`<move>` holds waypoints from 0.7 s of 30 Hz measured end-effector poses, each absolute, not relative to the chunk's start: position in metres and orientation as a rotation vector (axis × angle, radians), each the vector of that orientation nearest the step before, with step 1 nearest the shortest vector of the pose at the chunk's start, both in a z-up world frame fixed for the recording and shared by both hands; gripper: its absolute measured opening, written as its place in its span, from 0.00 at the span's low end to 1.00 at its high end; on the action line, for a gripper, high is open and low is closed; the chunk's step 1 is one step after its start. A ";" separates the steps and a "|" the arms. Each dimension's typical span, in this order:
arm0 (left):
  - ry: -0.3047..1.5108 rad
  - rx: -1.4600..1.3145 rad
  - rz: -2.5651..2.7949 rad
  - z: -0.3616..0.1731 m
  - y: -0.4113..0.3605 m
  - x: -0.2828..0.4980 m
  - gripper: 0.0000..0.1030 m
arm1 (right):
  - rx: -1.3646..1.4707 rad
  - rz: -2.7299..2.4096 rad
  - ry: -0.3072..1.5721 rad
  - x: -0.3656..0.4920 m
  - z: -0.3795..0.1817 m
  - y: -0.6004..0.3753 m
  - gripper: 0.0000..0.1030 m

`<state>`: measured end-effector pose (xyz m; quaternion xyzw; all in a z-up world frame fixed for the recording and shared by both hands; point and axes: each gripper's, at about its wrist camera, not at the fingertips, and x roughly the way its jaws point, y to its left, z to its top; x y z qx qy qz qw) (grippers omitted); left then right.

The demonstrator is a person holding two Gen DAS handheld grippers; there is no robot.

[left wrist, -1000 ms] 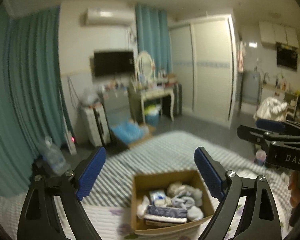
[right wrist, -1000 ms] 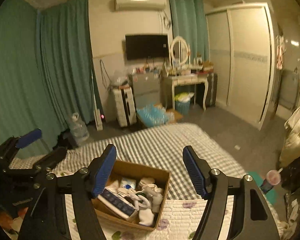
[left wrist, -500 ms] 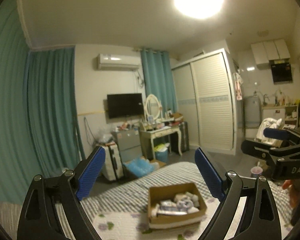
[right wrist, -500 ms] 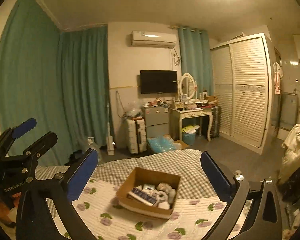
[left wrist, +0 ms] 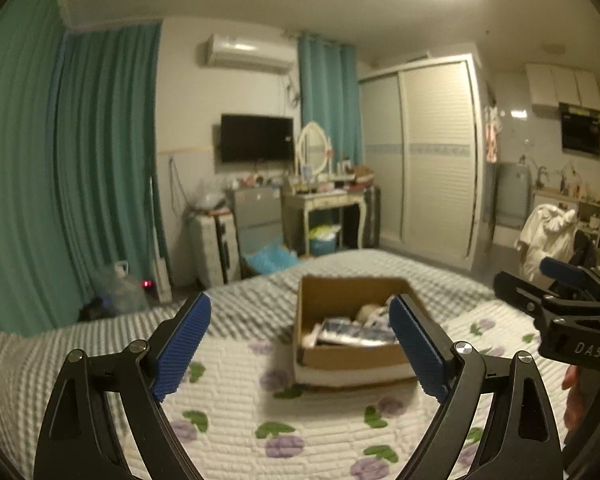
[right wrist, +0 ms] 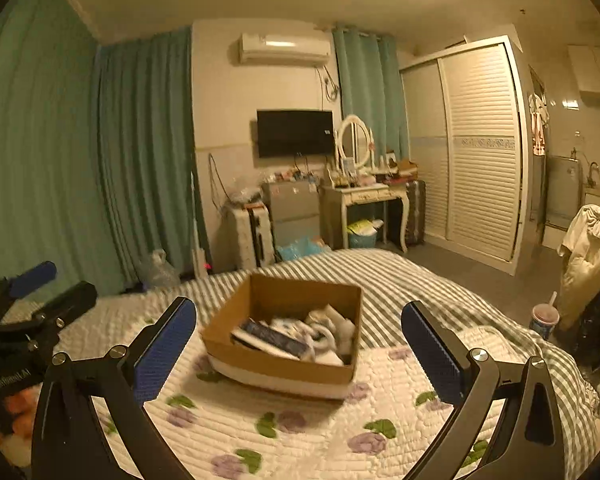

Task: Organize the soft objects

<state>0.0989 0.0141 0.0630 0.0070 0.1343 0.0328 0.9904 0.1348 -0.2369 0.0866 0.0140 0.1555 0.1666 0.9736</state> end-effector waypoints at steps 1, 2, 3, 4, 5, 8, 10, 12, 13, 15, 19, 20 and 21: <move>0.279 0.009 0.067 0.058 0.016 0.105 0.89 | 0.029 0.337 0.330 0.140 0.078 -0.236 1.00; 0.281 0.004 0.067 0.053 0.016 0.105 0.89 | 0.036 0.337 0.342 0.143 0.072 -0.236 1.00; 0.284 0.001 0.063 0.051 0.016 0.108 0.89 | 0.037 0.336 0.350 0.145 0.066 -0.237 1.00; 0.285 -0.001 0.062 0.049 0.016 0.110 0.89 | 0.033 0.333 0.359 0.149 0.063 -0.238 1.00; 0.286 -0.003 0.062 0.046 0.016 0.111 0.89 | 0.027 0.329 0.364 0.152 0.060 -0.238 1.00; 0.288 -0.009 0.054 0.044 0.016 0.108 0.89 | 0.018 0.319 0.367 0.156 0.055 -0.239 1.00; 0.287 -0.007 0.054 0.043 0.014 0.107 0.90 | 0.020 0.306 0.364 0.157 0.054 -0.242 1.00; 0.289 -0.012 0.050 0.043 0.014 0.107 0.89 | 0.016 0.301 0.366 0.157 0.054 -0.241 1.00; 0.291 -0.014 0.046 0.043 0.014 0.106 0.89 | 0.014 0.300 0.366 0.156 0.055 -0.241 1.00; 0.292 -0.010 0.043 0.042 0.014 0.105 0.89 | 0.017 0.301 0.364 0.155 0.055 -0.240 1.00; 0.295 -0.015 0.038 0.043 0.014 0.104 0.90 | 0.007 0.304 0.356 0.153 0.055 -0.239 1.00; 0.296 -0.018 0.036 0.042 0.015 0.105 0.90 | 0.008 0.306 0.354 0.152 0.055 -0.239 1.00; 0.297 -0.019 0.035 0.041 0.015 0.105 0.90 | 0.009 0.309 0.356 0.152 0.055 -0.239 1.00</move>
